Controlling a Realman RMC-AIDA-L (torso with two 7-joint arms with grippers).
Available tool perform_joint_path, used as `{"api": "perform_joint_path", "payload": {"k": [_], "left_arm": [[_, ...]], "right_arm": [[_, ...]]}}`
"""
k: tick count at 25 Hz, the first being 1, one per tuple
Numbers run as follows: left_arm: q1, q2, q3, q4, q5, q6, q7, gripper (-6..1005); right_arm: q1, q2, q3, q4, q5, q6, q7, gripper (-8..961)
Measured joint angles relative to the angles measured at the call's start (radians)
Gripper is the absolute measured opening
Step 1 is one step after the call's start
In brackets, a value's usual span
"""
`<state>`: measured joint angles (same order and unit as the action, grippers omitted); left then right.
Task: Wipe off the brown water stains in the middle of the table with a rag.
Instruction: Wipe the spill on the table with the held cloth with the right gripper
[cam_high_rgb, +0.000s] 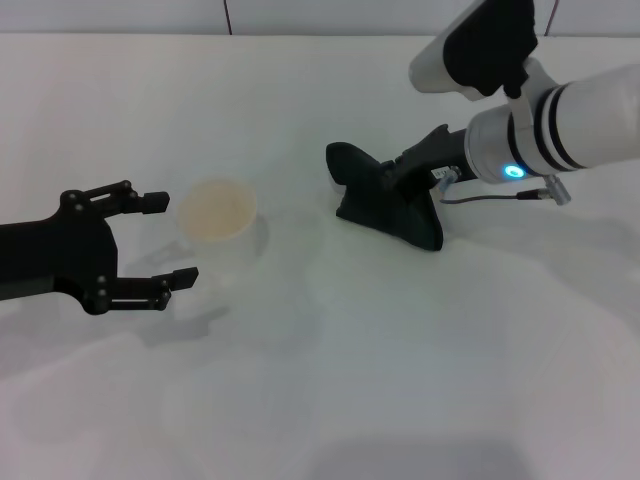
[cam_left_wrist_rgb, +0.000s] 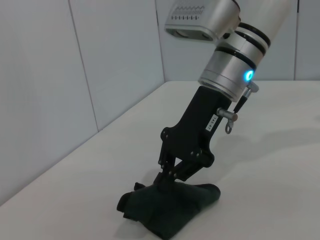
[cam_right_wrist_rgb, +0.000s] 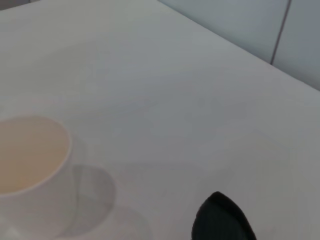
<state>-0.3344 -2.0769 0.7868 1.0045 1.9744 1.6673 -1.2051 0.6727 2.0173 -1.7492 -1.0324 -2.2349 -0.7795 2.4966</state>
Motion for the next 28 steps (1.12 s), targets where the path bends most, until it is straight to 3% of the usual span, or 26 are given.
{"api": "perform_joint_path", "payload": {"k": [12,28], "left_arm": [[-0.005,0.001,0.0,0.0,0.002,0.0,-0.003,889],[-0.006,0.002,-0.003,0.004,0.003,0.0,-0.004,890]], "right_arm": [[-0.11,0.0,0.007,-0.125,0.0,-0.039,-0.001,38],[-0.149,0.005,-0.039,-0.21,0.011,-0.139,0.008,38]]}}
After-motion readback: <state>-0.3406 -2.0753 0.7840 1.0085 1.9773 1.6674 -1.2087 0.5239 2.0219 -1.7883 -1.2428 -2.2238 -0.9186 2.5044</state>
